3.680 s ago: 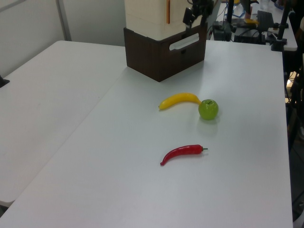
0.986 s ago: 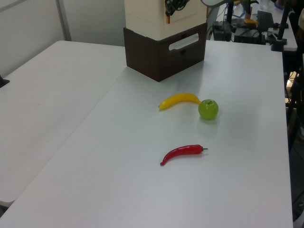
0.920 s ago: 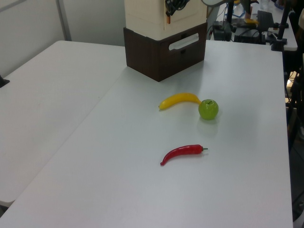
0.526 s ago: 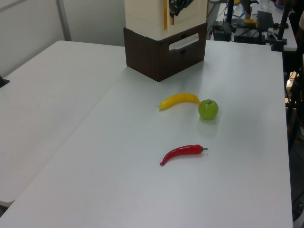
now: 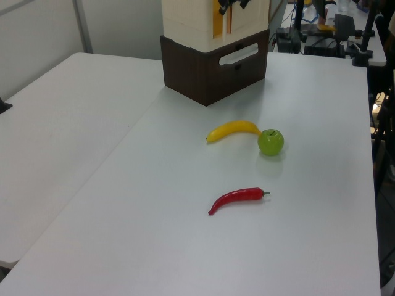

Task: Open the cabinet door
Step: 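Pull the door handle outward, swinging the cabinet door open, then release the door and lift the gripper away from the cabinet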

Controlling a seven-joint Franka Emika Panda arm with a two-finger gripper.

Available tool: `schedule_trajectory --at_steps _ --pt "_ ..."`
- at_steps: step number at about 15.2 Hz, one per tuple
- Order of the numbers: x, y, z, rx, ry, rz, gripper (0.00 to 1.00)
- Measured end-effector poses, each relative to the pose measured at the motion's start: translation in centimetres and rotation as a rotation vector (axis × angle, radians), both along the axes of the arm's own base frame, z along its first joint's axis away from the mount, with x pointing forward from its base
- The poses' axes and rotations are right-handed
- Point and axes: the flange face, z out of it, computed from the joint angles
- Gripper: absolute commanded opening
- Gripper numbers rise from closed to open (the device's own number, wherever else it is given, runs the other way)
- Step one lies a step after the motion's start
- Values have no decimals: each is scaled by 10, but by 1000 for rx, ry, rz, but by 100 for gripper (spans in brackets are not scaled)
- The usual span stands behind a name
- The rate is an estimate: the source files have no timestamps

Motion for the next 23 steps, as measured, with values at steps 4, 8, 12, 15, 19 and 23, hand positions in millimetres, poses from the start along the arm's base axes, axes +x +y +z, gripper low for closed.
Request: schedule_trajectory --at_steps 4,8,12,15,19,23 --pt "-11 1 33 -7 -52 0 100" --pt "-16 0 60 -13 -103 -2 100" --pt "-10 3 66 -22 -177 22 100" --pt "7 4 45 -25 -208 44 100" --pt "13 3 32 -25 -196 46 100" --pt "9 -4 18 -61 -73 71 100"
